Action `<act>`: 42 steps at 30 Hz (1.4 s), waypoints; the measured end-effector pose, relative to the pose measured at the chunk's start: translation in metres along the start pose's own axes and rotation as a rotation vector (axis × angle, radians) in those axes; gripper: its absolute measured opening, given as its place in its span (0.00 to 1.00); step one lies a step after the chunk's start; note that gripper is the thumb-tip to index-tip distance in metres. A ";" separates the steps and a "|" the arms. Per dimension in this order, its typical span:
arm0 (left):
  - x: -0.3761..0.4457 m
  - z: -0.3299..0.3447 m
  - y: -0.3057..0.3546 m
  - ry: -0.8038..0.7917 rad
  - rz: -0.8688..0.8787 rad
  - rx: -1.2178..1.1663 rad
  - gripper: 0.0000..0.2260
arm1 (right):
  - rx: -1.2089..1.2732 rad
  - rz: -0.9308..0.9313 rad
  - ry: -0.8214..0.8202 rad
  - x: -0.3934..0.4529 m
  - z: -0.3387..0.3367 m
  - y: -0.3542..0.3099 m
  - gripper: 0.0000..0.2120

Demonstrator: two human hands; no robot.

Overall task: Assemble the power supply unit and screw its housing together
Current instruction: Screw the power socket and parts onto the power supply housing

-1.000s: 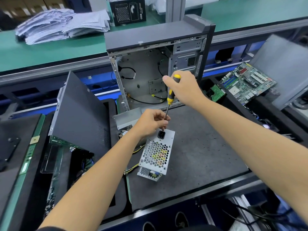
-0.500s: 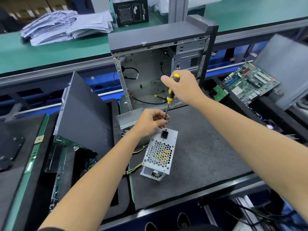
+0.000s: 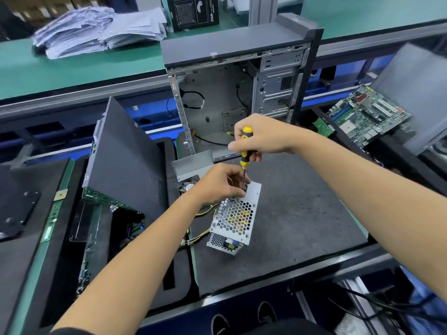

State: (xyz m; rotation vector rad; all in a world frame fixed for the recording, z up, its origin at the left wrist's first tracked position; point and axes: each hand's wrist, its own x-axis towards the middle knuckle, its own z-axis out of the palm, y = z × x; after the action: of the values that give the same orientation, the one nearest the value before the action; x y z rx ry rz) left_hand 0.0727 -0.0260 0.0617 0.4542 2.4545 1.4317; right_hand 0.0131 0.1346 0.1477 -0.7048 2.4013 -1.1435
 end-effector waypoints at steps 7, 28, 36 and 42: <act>-0.002 -0.001 -0.007 -0.038 -0.023 0.108 0.08 | -0.079 -0.071 -0.041 -0.007 0.007 -0.003 0.12; -0.004 0.003 -0.037 -0.139 -0.466 -0.427 0.16 | -0.205 -0.165 -0.055 -0.016 0.007 -0.002 0.12; -0.001 0.006 -0.034 -0.094 -0.591 -0.569 0.12 | -0.239 -0.197 -0.030 -0.020 0.008 -0.003 0.12; 0.001 0.008 -0.033 -0.044 -0.635 -0.654 0.09 | -0.204 -0.098 -0.064 -0.023 0.005 -0.007 0.04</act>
State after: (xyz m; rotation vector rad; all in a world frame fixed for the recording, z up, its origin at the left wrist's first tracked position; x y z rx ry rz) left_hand 0.0703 -0.0348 0.0294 -0.3906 1.6909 1.7363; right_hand 0.0364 0.1415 0.1529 -0.9189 2.4761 -0.9046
